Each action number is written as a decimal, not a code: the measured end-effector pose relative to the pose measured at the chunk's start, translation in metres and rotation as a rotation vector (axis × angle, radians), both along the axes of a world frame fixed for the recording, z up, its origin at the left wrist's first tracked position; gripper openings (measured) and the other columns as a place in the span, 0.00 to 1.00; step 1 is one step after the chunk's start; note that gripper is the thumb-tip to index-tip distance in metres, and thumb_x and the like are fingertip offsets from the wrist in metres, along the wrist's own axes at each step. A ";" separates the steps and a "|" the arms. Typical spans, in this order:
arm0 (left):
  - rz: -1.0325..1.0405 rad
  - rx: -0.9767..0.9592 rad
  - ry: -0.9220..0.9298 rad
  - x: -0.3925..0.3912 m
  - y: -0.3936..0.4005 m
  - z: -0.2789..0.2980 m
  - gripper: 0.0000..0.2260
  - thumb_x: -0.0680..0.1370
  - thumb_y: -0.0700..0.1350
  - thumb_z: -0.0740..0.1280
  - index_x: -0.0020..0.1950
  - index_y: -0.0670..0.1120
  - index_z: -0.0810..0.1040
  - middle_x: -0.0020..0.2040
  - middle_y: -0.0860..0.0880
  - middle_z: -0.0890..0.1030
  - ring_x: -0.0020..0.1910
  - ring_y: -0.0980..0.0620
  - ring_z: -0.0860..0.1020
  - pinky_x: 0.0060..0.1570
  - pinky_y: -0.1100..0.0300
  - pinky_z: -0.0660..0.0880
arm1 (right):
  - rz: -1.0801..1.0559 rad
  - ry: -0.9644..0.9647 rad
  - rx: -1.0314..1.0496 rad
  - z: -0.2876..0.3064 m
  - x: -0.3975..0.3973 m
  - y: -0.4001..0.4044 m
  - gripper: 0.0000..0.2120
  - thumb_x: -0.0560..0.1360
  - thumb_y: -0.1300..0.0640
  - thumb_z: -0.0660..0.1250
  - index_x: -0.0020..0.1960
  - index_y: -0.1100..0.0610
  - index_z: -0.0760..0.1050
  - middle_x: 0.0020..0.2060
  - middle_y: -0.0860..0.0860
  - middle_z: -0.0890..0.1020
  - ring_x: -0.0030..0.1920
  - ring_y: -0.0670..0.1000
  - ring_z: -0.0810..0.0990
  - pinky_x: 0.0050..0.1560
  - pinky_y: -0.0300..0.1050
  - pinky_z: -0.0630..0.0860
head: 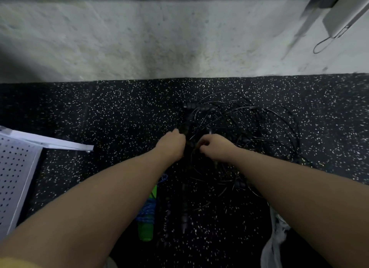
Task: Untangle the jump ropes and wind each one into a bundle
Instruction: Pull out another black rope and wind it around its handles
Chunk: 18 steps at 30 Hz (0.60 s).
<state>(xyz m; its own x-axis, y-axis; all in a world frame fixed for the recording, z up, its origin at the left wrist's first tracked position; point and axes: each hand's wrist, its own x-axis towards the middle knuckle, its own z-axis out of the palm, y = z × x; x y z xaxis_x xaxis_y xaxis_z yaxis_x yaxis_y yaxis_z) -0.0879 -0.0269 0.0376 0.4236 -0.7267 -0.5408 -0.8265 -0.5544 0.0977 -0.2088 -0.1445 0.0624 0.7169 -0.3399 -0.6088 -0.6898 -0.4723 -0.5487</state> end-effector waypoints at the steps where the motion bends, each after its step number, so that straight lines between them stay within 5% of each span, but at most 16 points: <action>1: 0.103 -0.019 0.062 0.002 0.001 0.007 0.12 0.83 0.43 0.63 0.65 0.42 0.71 0.63 0.40 0.73 0.58 0.41 0.76 0.52 0.51 0.74 | -0.026 -0.018 0.003 0.005 0.001 -0.002 0.10 0.79 0.59 0.62 0.56 0.53 0.79 0.38 0.45 0.78 0.33 0.43 0.73 0.32 0.37 0.70; 5: 0.513 -0.200 0.262 0.024 0.005 0.058 0.15 0.85 0.45 0.60 0.68 0.39 0.64 0.52 0.43 0.78 0.47 0.44 0.80 0.42 0.53 0.74 | -0.080 -0.112 -0.011 0.033 0.003 -0.003 0.10 0.79 0.58 0.62 0.55 0.50 0.79 0.42 0.47 0.81 0.36 0.47 0.78 0.38 0.42 0.76; 9: 0.970 -0.553 0.768 0.034 0.011 0.126 0.16 0.84 0.45 0.63 0.68 0.43 0.62 0.55 0.42 0.80 0.44 0.45 0.82 0.49 0.43 0.83 | -0.160 -0.253 -0.022 0.075 0.006 0.009 0.07 0.80 0.52 0.63 0.56 0.49 0.78 0.43 0.45 0.81 0.42 0.49 0.79 0.42 0.42 0.75; 14: 1.027 -0.813 0.886 0.019 0.025 0.203 0.13 0.84 0.49 0.63 0.65 0.45 0.75 0.52 0.49 0.83 0.48 0.48 0.77 0.51 0.49 0.69 | -0.314 -0.432 0.318 0.148 0.015 0.046 0.12 0.81 0.46 0.63 0.58 0.51 0.77 0.49 0.51 0.86 0.50 0.54 0.83 0.50 0.51 0.80; 18: 1.053 -0.884 0.949 -0.005 0.039 0.243 0.16 0.83 0.55 0.61 0.61 0.45 0.79 0.60 0.44 0.82 0.51 0.45 0.77 0.50 0.50 0.74 | -0.308 -0.602 0.568 0.212 0.012 0.077 0.11 0.81 0.46 0.64 0.57 0.53 0.75 0.47 0.54 0.85 0.43 0.54 0.84 0.49 0.57 0.80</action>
<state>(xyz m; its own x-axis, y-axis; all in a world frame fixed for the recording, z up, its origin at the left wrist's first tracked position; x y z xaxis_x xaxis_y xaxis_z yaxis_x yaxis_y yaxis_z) -0.0932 0.0123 0.2801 0.6773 -0.5571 -0.4805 0.3781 -0.2966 0.8769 -0.1966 -0.0677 0.2746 0.8967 -0.3321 -0.2928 -0.2596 0.1414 -0.9553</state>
